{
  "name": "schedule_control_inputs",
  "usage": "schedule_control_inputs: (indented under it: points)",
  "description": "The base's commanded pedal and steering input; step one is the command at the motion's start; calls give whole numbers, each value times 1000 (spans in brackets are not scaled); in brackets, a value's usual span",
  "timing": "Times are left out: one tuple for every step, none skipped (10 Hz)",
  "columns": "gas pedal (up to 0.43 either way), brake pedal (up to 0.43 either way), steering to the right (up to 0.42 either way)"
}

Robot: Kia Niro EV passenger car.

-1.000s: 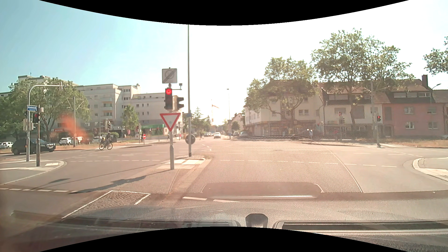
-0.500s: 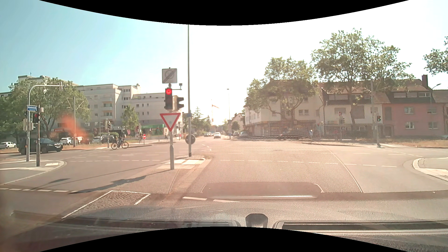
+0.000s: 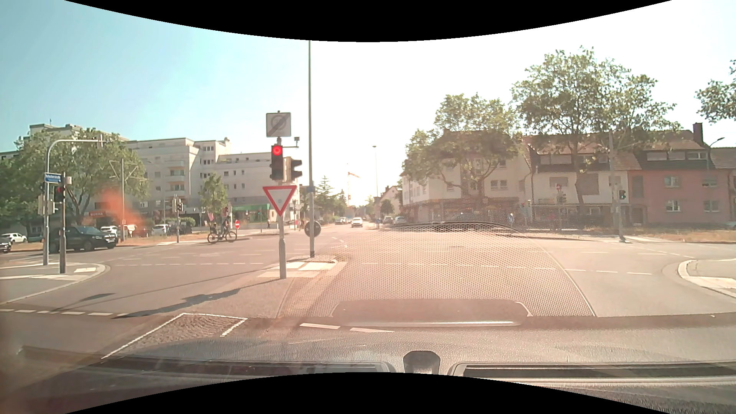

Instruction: Follow the waypoints while adhering to traffic rules and regulations

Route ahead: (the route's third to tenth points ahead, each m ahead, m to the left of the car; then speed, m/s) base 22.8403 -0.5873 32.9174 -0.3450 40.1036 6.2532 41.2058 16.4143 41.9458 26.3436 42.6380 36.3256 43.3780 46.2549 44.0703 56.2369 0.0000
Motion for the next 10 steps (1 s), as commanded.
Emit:
schedule_control_inputs:
  points:
    - [0,293,-1]
    - [0,293,-1]
    - [0,293,-1]
    - [0,293,-1]
    - [0,293,-1]
    - [0,293,-1]
    - [0,293,-1]
    - [0,293,-1]
    - [0,293,-1]
    - [0,293,-1]
